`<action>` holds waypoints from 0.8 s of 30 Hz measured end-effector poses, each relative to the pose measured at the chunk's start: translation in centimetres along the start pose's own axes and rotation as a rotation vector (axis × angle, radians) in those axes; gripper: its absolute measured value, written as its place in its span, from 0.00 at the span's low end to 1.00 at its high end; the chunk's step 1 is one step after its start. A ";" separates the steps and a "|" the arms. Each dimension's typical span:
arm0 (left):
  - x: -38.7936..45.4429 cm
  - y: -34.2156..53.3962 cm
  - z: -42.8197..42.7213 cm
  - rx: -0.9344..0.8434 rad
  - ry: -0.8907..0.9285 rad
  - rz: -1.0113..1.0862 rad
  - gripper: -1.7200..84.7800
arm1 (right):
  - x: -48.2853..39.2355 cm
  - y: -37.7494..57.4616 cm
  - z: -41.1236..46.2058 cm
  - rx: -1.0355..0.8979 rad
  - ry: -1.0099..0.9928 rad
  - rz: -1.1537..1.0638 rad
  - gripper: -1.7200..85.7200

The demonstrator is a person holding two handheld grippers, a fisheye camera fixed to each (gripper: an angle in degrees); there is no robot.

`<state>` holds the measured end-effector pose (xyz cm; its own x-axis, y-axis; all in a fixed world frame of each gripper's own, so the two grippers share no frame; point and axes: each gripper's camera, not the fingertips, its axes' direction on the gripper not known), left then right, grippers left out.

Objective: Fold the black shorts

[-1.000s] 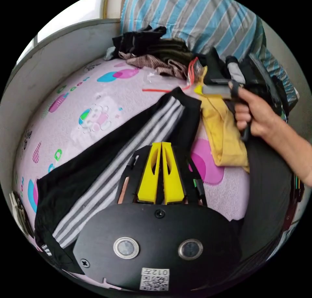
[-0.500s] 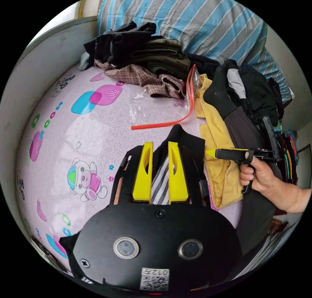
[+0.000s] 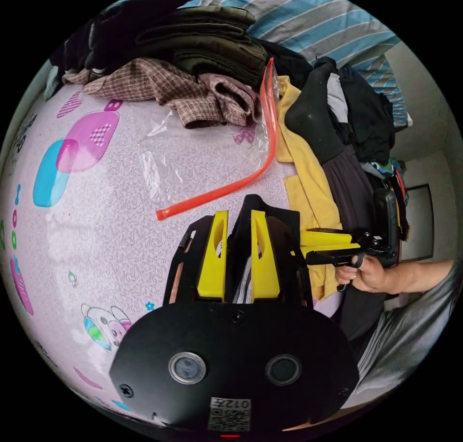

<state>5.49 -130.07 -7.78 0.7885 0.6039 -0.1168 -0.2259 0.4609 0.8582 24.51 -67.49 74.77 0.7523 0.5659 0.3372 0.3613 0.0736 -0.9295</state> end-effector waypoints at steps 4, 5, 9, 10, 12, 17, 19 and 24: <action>-2.4 -2.1 0.5 -0.035 0.083 0.047 0.09 | 1.4 -0.3 -0.6 0.018 -0.062 0.067 0.15; -2.8 -2.4 0.6 -0.039 0.095 0.048 0.09 | 1.9 -0.4 -0.7 0.022 -0.088 0.093 0.15; -5.5 -3.5 0.7 -0.039 0.186 0.030 0.10 | 2.9 -0.3 -0.9 0.030 -0.120 0.129 0.13; -6.3 -3.7 0.5 -0.036 0.208 0.020 0.11 | 3.1 -0.3 -0.9 0.031 -0.128 0.123 0.13; -7.3 -3.9 -0.3 -0.027 0.230 0.014 0.12 | 3.7 -0.2 -0.7 0.022 -0.146 0.132 0.11; -9.4 -4.3 -2.3 -0.019 0.328 -0.001 0.14 | 4.7 0.7 -0.5 0.016 -0.165 0.159 0.09; -8.8 -5.0 -2.0 -0.097 0.321 0.048 0.15 | 4.9 1.1 -0.3 0.018 -0.165 0.163 0.09; -8.2 -6.3 -2.2 -0.096 0.358 0.047 0.13 | 5.6 2.6 0.3 0.018 -0.170 0.167 0.09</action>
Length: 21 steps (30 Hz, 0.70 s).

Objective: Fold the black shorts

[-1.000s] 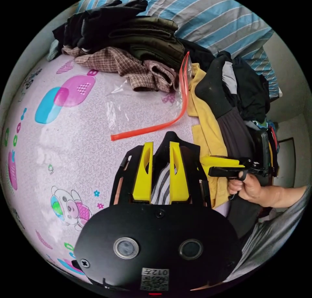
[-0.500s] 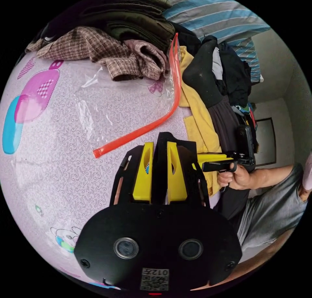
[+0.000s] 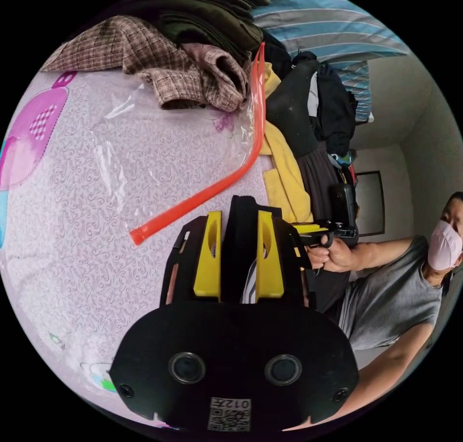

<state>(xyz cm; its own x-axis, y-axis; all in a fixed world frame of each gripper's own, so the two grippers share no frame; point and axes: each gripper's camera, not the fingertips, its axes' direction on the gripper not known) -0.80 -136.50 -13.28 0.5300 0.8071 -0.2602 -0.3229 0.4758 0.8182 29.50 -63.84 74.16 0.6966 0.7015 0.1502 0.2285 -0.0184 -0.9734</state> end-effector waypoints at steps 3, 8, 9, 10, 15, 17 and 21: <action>1.2 -0.1 0.3 0.012 0.010 0.018 0.11 | 0.8 1.0 0.6 -0.011 -0.013 0.007 0.08; 4.2 0.7 -1.9 0.014 -0.010 0.042 0.10 | 1.5 3.7 0.8 0.012 -0.054 -0.043 0.05; 5.6 0.9 -2.9 0.021 -0.039 0.056 0.10 | 1.5 4.1 0.7 0.016 -0.060 -0.050 0.05; 7.3 0.9 -4.0 0.022 -0.068 0.071 0.10 | 1.5 4.8 0.6 0.026 -0.070 -0.064 0.05; 15.7 0.3 -8.8 0.024 -0.155 0.172 0.09 | 1.6 8.2 -1.3 0.112 -0.133 -0.133 0.05; 19.2 0.0 -10.5 0.050 -0.171 0.209 0.09 | 1.5 10.1 -3.0 0.190 -0.135 -0.191 0.04; 27.7 0.4 -14.3 0.111 -0.197 0.301 0.09 | 2.4 13.8 -5.5 0.295 -0.219 -0.231 0.04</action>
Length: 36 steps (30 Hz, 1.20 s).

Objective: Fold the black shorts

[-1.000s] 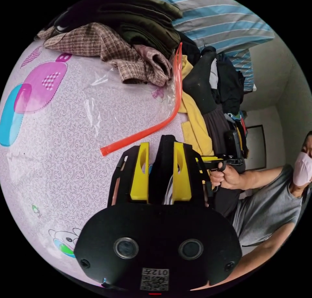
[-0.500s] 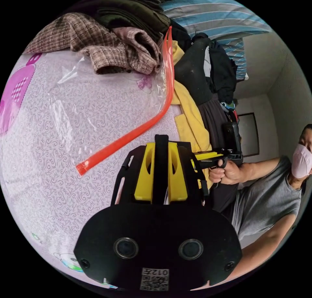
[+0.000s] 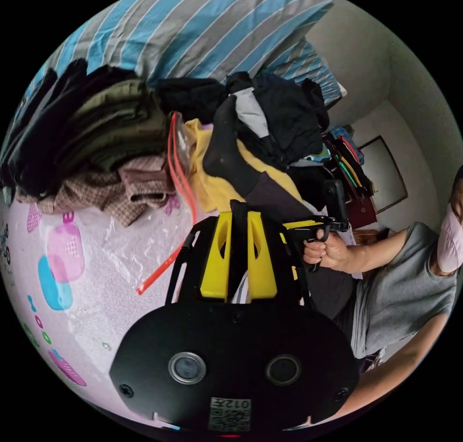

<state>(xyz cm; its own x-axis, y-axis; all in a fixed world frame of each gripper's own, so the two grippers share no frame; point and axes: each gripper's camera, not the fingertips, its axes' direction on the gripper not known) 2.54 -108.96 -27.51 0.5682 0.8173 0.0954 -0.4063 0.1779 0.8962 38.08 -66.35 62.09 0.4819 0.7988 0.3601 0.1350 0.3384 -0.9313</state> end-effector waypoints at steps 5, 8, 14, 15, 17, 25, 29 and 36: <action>7.4 1.5 -7.8 0.054 -0.036 0.060 0.09 | -3.3 5.6 -1.2 0.008 -0.119 -0.190 0.04; 12.0 5.0 -13.2 0.070 -0.052 0.095 0.09 | -6.9 10.8 -0.3 -0.018 -0.125 -0.335 0.04; 21.8 15.4 -24.4 0.102 -0.167 0.119 0.09 | -14.1 22.4 4.4 -0.110 -0.159 -0.561 0.04; 23.5 17.8 -26.5 0.115 -0.192 0.106 0.09 | -14.7 23.5 5.0 -0.122 -0.165 -0.577 0.04; 26.0 21.6 -29.6 0.134 -0.230 0.086 0.09 | -17.1 28.2 7.7 -0.171 -0.185 -0.643 0.04; 35.7 39.4 -39.6 0.221 -0.379 -0.068 0.08 | -22.8 44.8 17.9 -0.302 -0.139 -0.848 0.04; 38.4 46.3 -42.1 0.242 -0.406 -0.147 0.08 | -23.9 53.9 23.8 -0.357 -0.080 -0.937 0.05; 42.9 58.1 -46.2 0.282 -0.426 -0.287 0.08 | -25.0 66.2 32.3 -0.447 -0.002 -1.096 0.05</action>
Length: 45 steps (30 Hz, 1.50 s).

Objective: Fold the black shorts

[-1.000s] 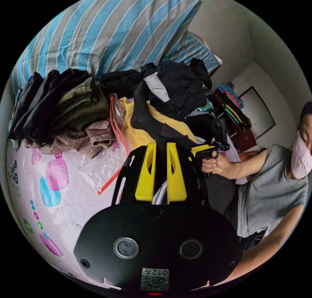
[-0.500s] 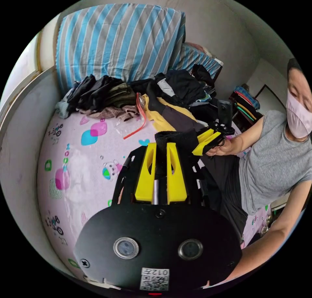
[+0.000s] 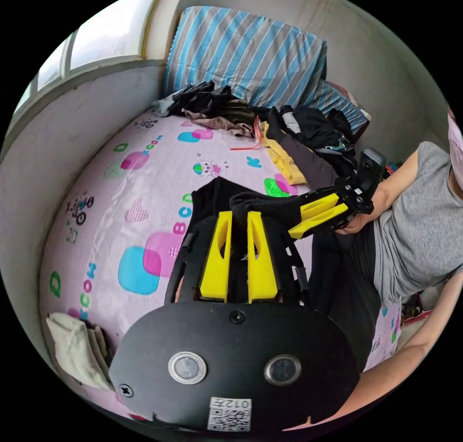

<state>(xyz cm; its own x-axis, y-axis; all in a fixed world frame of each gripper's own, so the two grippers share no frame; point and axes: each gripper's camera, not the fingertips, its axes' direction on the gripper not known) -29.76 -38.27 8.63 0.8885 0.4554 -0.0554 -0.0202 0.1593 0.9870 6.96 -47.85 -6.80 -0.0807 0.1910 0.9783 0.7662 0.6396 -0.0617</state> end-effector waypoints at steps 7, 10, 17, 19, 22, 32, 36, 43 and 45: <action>-1.1 7.5 -5.6 -0.035 -0.047 -0.139 0.07 | -7.2 1.4 11.4 -0.128 0.079 -0.185 0.06; -1.4 10.2 -7.8 -0.117 -0.125 -0.249 0.05 | -9.3 2.7 16.3 -0.179 0.104 -0.257 0.08; -0.5 16.5 -17.0 0.132 -0.225 -0.616 0.04 | -10.9 4.9 21.6 -0.277 -0.026 -0.338 0.09; -0.1 16.7 -19.1 0.128 -0.191 -0.708 0.05 | -8.9 4.8 20.9 -0.296 -0.079 -0.287 0.09; 0.9 14.9 -20.0 0.044 -0.191 -0.792 0.07 | -3.4 5.2 18.5 -0.298 -0.116 -0.164 0.09; 7.8 9.7 -15.2 -0.101 -0.262 -0.952 0.11 | 19.8 8.0 6.6 -0.243 0.156 0.159 0.09; 9.3 9.1 -15.0 -0.137 -0.406 -1.018 0.11 | 25.6 8.6 4.1 -0.221 0.188 0.264 0.09; 9.0 8.5 -14.5 -0.179 -0.410 -1.033 0.06 | 35.3 9.4 2.0 -0.258 0.087 0.536 0.09; 9.2 8.4 -14.7 -0.174 -0.409 -1.028 0.05 | 37.6 9.6 1.9 -0.280 0.050 0.606 0.10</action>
<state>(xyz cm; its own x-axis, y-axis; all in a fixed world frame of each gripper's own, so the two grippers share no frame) -28.53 -19.85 14.19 0.6029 -0.2803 -0.7469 0.7747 0.4295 0.4641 10.05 -33.16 28.97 0.4409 0.4166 0.7950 0.8035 0.2116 -0.5565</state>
